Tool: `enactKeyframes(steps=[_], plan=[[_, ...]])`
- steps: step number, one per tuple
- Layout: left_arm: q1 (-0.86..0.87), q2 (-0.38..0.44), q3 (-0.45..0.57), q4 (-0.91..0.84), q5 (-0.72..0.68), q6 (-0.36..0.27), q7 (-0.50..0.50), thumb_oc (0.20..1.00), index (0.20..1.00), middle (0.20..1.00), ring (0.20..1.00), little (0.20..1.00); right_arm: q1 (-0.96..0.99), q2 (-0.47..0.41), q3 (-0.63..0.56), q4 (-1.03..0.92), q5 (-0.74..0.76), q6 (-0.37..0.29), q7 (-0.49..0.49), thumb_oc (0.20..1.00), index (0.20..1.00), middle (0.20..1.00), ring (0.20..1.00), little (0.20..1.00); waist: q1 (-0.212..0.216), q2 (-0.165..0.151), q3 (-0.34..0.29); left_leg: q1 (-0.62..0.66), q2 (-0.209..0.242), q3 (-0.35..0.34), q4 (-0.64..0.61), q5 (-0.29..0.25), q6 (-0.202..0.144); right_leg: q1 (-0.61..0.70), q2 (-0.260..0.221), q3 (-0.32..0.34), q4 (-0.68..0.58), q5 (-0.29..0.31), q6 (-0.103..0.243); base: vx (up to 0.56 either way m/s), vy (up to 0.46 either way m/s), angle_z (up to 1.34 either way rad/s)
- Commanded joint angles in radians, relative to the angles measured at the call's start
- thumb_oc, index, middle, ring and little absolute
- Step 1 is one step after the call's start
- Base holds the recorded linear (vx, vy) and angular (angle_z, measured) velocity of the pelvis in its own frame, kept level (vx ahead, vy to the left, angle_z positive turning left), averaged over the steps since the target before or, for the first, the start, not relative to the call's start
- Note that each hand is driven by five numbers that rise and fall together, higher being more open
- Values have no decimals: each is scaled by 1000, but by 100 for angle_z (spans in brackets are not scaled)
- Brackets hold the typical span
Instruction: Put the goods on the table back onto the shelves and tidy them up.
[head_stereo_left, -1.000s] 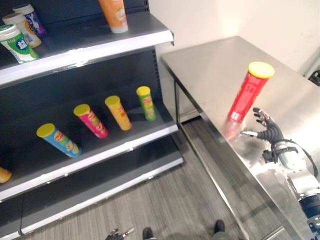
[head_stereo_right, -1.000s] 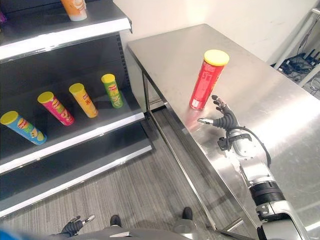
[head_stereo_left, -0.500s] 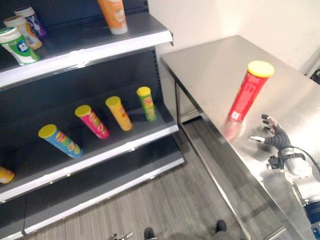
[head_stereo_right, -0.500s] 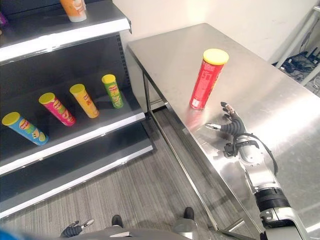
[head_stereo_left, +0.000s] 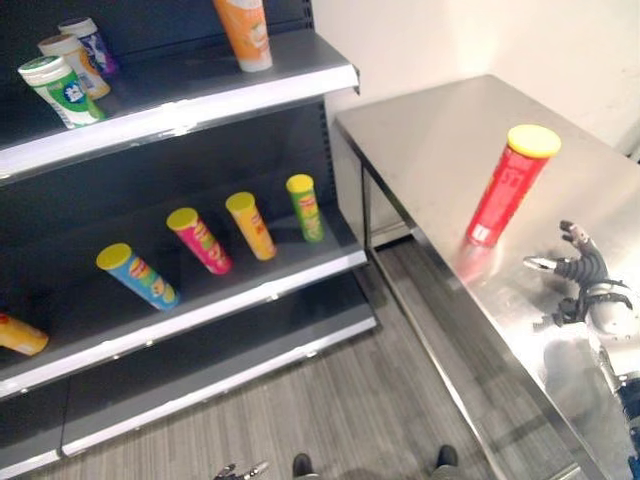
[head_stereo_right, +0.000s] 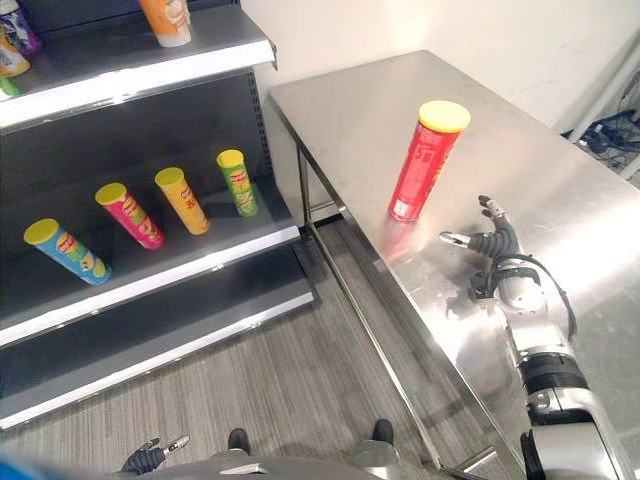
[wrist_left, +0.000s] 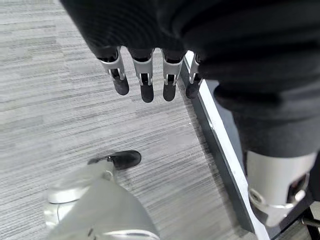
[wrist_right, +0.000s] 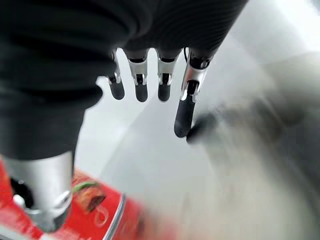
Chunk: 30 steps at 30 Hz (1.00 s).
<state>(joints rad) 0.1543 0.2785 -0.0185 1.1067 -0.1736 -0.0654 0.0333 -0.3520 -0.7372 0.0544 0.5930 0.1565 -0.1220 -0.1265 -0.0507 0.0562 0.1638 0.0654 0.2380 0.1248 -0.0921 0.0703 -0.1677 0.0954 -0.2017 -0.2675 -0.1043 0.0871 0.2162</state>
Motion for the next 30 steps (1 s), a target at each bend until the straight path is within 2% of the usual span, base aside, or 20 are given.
enactKeyframes(steps=[1,10,21,30], plan=[[-66,75,-25,32,-2,-20,0,1000,1000,1000,1000,1000,-119,-36,8,50,19,-21,-42,1000,1000,1000,1000,1000,5,-69,27,78,-36,-28,10,-119,-6,2,80,52,35,-151,-77,14,-21,14],[-63,70,-36,32,-20,-27,4,1000,1000,1000,1000,1000,-184,-104,0,57,29,-40,-75,1000,1000,1000,1000,1000,5,-76,20,80,-28,-33,8,-117,-10,5,90,49,33,-156,-79,3,-5,1],[-50,56,-24,17,-36,-26,7,1000,1000,1000,1000,1000,-175,-196,-74,-36,53,-75,-99,1000,1000,1000,1000,1000,1,-87,15,84,-23,-32,7,-121,-13,9,94,49,31,-157,-77,0,0,0],[-54,61,-26,28,-59,-34,12,1000,1000,1000,1000,1000,-306,-299,-10,-24,101,-94,-77,1000,1000,1000,1000,1000,8,-97,10,82,-20,-34,6,-116,-18,11,94,45,30,-159,-76,-2,-1,0]])
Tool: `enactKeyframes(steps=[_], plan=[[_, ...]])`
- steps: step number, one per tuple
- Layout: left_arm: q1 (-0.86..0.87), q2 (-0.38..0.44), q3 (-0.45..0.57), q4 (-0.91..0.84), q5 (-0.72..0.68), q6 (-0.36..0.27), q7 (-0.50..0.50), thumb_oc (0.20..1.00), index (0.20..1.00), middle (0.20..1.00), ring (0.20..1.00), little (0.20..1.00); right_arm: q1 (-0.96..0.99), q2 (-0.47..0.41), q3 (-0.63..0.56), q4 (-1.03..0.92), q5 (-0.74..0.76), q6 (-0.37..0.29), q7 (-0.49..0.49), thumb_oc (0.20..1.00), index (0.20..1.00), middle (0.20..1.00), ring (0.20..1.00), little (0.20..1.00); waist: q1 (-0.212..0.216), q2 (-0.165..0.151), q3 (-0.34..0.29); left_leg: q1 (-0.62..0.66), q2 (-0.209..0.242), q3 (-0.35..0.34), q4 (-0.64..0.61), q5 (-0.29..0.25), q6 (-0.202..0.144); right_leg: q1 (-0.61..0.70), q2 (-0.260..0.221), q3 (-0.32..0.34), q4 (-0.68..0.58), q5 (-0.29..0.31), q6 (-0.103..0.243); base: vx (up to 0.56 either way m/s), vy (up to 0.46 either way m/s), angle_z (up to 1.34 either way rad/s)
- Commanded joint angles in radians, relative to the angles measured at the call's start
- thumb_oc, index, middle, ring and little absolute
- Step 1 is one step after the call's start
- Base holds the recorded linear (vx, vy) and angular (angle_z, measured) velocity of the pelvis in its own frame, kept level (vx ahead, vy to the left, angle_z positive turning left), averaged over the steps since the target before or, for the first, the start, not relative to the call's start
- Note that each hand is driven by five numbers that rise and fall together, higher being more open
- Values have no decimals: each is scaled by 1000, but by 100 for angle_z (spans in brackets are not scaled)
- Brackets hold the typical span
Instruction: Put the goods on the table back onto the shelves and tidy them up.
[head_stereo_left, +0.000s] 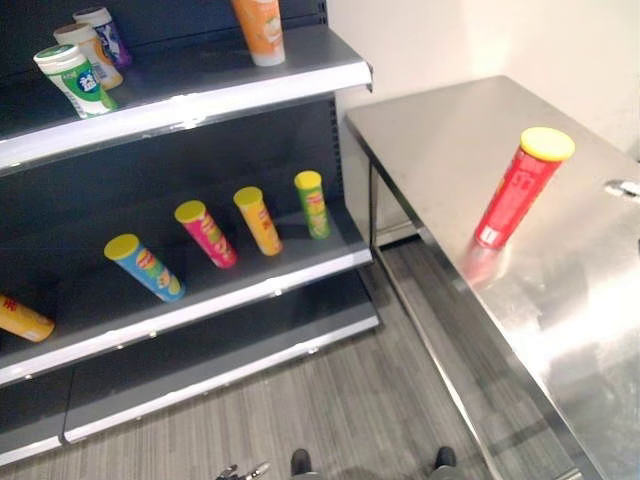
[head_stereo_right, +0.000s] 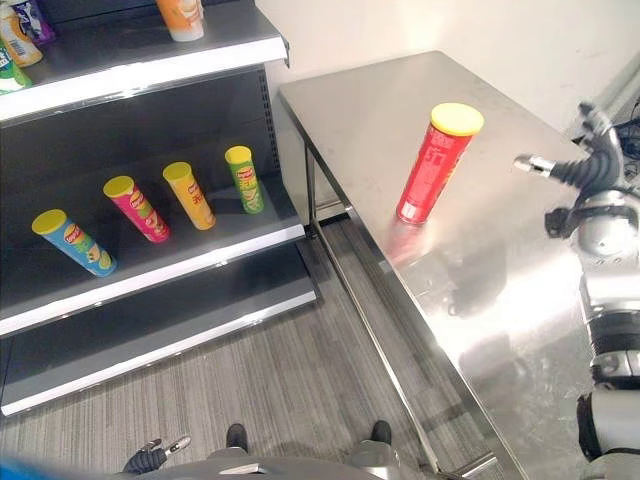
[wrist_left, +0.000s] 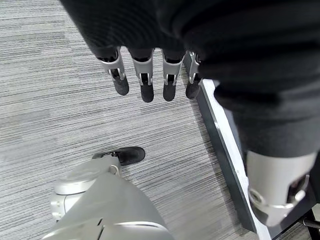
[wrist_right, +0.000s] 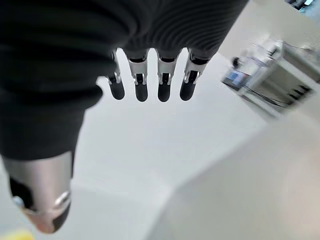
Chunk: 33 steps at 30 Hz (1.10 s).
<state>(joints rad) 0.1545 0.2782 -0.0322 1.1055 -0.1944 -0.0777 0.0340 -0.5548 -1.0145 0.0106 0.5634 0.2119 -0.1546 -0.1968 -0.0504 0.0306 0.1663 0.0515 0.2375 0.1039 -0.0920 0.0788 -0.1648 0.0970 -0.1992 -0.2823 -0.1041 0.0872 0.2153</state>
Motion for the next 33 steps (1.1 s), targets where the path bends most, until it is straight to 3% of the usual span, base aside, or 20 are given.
enactKeyframes(steps=[1,7,22,23,24,33], plan=[[-53,62,-10,32,-44,-23,12,1000,1000,1000,1000,1000,-119,-31,44,8,49,-60,-1,1000,1000,1000,1000,1000,9,-73,8,96,-19,-12,6,-123,-22,10,92,59,30,-160,-76,-17,-11,3],[-58,67,-5,38,-62,-26,11,1000,1000,1000,1000,1000,-189,-57,121,-7,78,-63,47,1000,1000,1000,1000,1000,13,-78,6,90,-15,-15,5,-116,-27,10,93,52,32,-159,-77,-11,-5,3],[-58,66,0,26,-50,-25,6,1000,1000,1000,1000,1000,-94,-24,113,-44,49,-48,94,1000,1000,1000,1000,1000,10,-77,10,85,-17,-16,5,-116,-27,6,87,46,35,-157,-75,-1,0,0],[-76,71,-12,20,-17,-49,24,1000,1000,1000,1000,1000,-79,1,121,-50,47,-50,100,1000,1000,1000,1000,1000,5,-77,9,86,-17,-14,5,-116,-27,5,86,47,36,-157,-74,0,0,0],[-86,82,-12,17,-34,-33,-13,1000,1000,1000,1000,1000,-96,-16,123,-49,56,-54,107,1000,1000,1000,1000,1000,6,-76,9,87,-17,-14,5,-117,-27,6,85,49,36,-157,-73,0,0,0],[-86,75,-4,22,-40,-18,-18,1000,1000,1000,1000,1000,-106,-25,140,-51,21,-38,109,1000,1000,1000,1000,1000,11,-72,10,84,-19,-18,6,-115,-26,4,83,46,39,-157,-73,0,0,0]])
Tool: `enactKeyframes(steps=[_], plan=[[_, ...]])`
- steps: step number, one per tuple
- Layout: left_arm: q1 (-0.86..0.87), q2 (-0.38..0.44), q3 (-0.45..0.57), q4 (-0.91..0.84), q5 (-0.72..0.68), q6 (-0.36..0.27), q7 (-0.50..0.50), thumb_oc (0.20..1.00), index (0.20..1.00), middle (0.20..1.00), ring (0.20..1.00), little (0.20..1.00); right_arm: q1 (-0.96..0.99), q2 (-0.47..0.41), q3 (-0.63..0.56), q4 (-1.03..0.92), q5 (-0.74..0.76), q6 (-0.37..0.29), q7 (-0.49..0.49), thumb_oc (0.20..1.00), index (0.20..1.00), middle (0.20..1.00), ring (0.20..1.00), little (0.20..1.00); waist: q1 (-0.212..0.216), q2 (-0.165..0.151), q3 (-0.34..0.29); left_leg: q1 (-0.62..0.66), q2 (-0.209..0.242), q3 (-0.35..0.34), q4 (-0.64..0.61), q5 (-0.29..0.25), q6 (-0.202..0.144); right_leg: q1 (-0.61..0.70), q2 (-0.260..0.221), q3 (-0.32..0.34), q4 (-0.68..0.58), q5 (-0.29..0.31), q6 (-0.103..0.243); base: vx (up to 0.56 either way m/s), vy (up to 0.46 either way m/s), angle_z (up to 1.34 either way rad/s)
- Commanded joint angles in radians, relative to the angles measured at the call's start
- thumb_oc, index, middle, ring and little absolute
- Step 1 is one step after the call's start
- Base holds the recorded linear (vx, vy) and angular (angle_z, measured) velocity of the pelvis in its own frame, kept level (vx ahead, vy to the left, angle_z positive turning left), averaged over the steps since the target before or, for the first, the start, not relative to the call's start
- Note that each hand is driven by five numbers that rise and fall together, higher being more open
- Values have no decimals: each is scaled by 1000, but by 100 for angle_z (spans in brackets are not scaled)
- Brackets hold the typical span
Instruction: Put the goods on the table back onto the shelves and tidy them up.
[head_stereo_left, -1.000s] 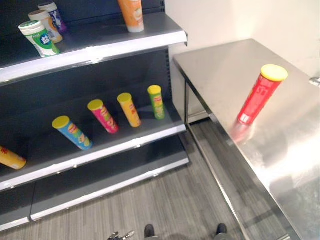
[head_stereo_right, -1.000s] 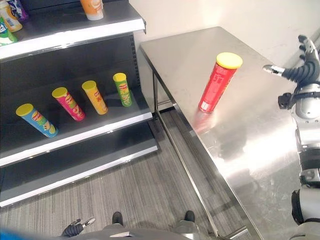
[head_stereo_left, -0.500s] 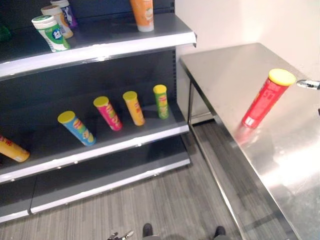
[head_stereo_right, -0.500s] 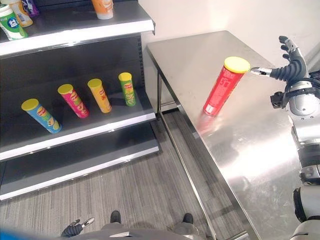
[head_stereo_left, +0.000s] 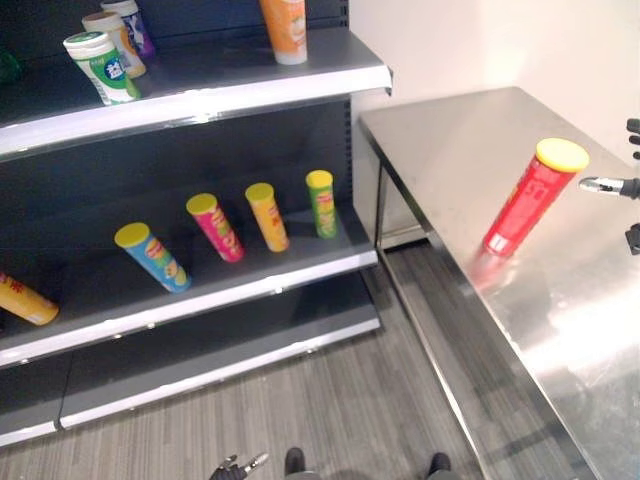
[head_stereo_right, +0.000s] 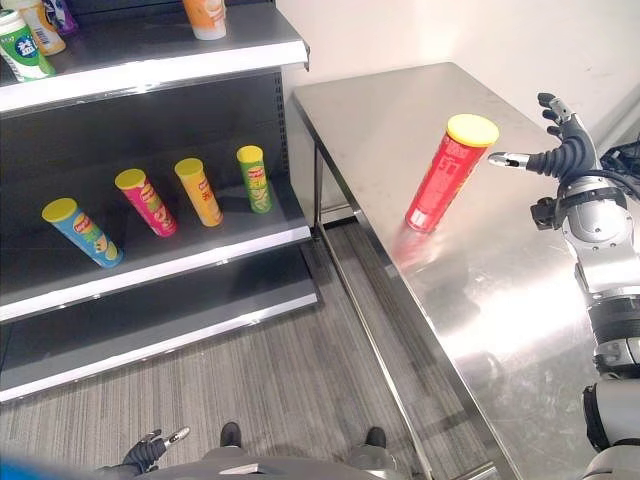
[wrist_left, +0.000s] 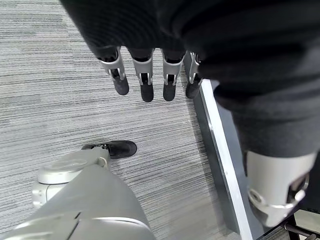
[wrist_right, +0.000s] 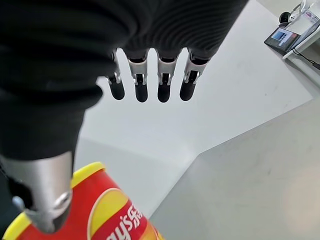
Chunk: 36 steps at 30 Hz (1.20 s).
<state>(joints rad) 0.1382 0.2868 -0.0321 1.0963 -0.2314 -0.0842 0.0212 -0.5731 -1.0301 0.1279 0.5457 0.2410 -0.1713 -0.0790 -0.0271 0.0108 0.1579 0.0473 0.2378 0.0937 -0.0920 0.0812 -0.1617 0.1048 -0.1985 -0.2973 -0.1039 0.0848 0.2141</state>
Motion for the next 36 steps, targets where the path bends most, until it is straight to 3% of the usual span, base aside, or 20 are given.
enactKeyframes(steps=[1,36], plan=[[-72,66,-4,31,-3,-11,-5,1000,1000,1000,1000,1000,-87,-8,28,-46,-12,-20,-6,1000,1000,1000,1000,1000,-11,-52,19,88,-19,-9,6,-118,-29,-4,82,60,39,-155,-72,0,0,0],[-76,80,-10,37,-10,-9,-9,1000,1000,1000,1000,1000,-201,-10,134,32,-30,-1,19,1000,1000,1000,1000,1000,6,-58,19,79,-18,-26,6,-112,-31,-2,81,48,46,-160,-75,0,-1,1]])
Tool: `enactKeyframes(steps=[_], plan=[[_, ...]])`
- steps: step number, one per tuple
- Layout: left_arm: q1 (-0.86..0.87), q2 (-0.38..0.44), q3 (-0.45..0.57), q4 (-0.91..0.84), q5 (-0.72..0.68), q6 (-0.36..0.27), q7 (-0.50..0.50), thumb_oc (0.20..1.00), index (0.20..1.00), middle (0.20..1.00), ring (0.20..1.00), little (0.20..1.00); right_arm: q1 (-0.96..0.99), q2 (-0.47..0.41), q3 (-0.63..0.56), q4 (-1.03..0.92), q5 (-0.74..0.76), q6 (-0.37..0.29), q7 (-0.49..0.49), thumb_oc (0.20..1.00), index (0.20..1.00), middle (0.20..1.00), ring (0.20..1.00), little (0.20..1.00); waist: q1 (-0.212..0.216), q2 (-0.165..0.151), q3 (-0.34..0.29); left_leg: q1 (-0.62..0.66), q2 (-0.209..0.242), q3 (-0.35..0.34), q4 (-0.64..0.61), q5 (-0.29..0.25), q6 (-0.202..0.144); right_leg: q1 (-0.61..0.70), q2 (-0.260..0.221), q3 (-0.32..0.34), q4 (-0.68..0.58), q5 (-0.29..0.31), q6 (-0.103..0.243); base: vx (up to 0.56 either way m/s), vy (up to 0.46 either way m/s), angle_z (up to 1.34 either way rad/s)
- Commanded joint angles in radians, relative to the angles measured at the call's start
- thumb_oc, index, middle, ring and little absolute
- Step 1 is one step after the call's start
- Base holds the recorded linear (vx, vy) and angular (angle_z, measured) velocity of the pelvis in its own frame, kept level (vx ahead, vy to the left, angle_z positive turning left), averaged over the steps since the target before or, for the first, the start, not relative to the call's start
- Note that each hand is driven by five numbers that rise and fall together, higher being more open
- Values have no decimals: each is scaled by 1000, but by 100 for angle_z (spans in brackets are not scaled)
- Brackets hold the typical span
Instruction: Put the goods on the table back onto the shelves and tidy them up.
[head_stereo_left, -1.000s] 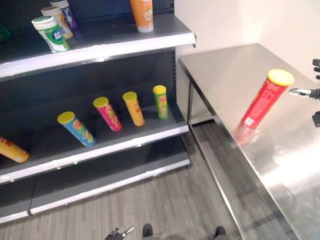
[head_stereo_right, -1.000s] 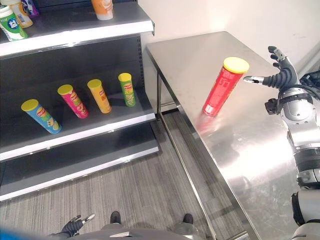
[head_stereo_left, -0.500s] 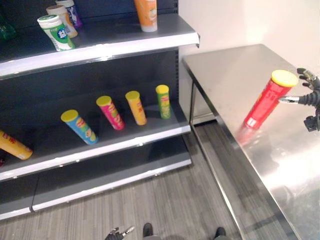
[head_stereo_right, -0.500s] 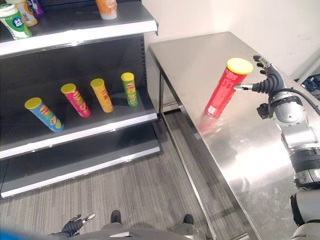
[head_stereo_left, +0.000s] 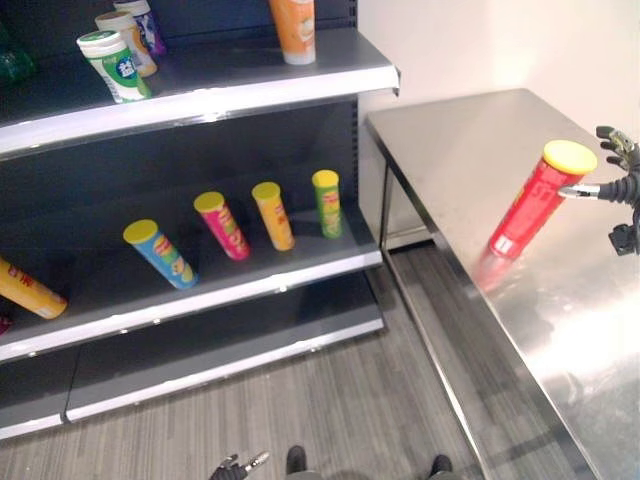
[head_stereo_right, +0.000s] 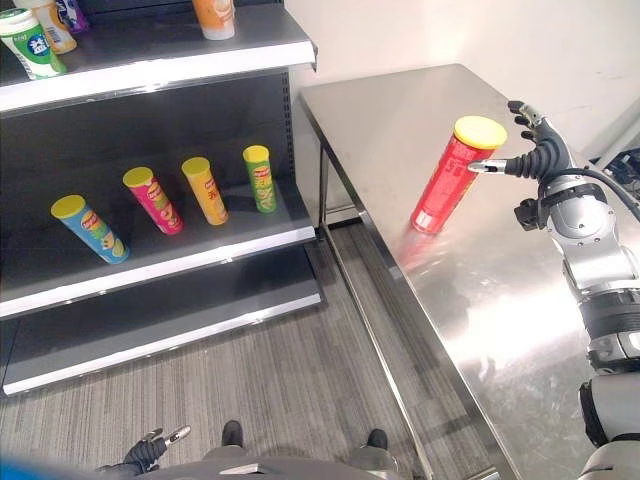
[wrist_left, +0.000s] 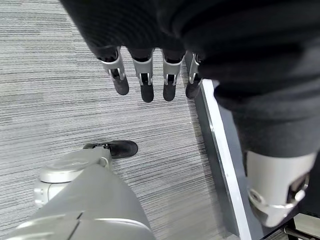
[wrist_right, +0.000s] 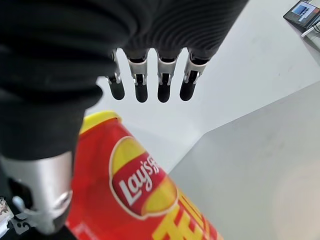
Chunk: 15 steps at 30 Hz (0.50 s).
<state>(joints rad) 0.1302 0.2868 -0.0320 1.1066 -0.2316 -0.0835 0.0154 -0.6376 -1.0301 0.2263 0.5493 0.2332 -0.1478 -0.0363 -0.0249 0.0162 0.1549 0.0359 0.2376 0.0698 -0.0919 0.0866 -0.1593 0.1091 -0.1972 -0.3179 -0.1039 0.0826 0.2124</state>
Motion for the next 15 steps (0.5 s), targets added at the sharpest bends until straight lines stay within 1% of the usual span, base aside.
enactKeyframes(steps=[1,15], plan=[[-69,84,-10,28,-13,-11,-3,1000,1000,1000,1000,1000,-161,-17,53,46,-21,-22,-22,1000,1000,1000,1000,1000,6,-66,20,90,-17,-1,5,-118,-33,-6,79,68,45,-157,-74,0,0,0],[-76,89,-14,28,-26,-11,-4,1000,1000,1000,1000,1000,-211,-8,134,90,-34,-3,14,1000,1000,1000,1000,1000,14,-74,22,90,-16,-6,6,-116,-34,-2,81,65,46,-158,-75,0,0,0]])
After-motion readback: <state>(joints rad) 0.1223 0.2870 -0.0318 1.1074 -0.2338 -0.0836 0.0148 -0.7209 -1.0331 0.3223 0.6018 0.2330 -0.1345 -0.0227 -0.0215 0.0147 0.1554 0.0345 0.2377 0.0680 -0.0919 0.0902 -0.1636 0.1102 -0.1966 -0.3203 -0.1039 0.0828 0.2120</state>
